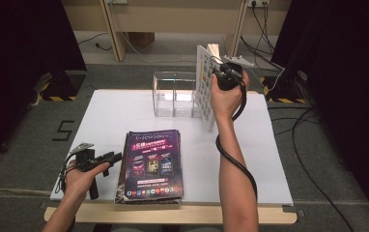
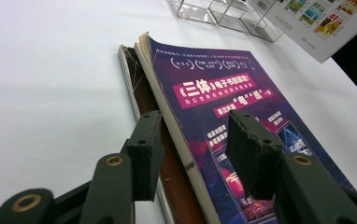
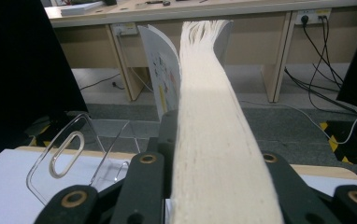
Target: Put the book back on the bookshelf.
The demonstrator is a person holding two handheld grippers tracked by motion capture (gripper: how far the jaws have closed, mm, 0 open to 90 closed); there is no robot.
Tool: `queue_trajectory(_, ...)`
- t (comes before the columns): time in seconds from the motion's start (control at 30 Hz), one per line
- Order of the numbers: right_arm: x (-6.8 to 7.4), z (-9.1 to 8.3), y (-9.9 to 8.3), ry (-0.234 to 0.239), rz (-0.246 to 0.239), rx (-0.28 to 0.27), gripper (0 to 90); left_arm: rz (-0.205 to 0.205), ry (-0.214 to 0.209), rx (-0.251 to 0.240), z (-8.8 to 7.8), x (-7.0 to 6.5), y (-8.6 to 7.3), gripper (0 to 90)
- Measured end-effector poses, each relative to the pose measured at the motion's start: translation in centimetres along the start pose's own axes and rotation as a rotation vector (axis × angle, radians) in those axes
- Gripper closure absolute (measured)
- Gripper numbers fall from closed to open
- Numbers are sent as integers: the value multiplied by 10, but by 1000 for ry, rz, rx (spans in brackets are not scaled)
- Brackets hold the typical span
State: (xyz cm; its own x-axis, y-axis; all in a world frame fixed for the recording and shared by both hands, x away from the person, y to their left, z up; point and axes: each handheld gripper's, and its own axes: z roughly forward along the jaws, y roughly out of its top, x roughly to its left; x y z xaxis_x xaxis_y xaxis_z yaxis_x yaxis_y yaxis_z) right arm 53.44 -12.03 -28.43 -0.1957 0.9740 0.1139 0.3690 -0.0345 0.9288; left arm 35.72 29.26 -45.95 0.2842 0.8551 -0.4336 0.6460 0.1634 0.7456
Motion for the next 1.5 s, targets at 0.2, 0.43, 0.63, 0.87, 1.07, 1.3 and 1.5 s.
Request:
queue_trajectory(0.2,1,3,1,-1,1,-3,742,-1,-2,1,0,1,0,547)
queue_trajectory(0.43,1,5,2,0,3,0,743,-2,1,2,0,1,0,547)
queue_trajectory(0.63,-1,7,3,-6,4,-4,743,-3,2,1,0,2,0,547)
queue_trajectory(0.87,-4,9,5,-11,6,-10,743,-3,3,2,0,2,-1,548)
queue_trajectory(1.07,-5,11,6,-14,9,-8,743,-4,5,-1,0,2,-1,548)
queue_trajectory(1.3,-6,15,7,-19,8,-10,743,-5,7,0,0,3,-1,549)
queue_trajectory(1.5,-7,19,9,-23,11,-11,743,-4,7,1,0,3,-1,549)
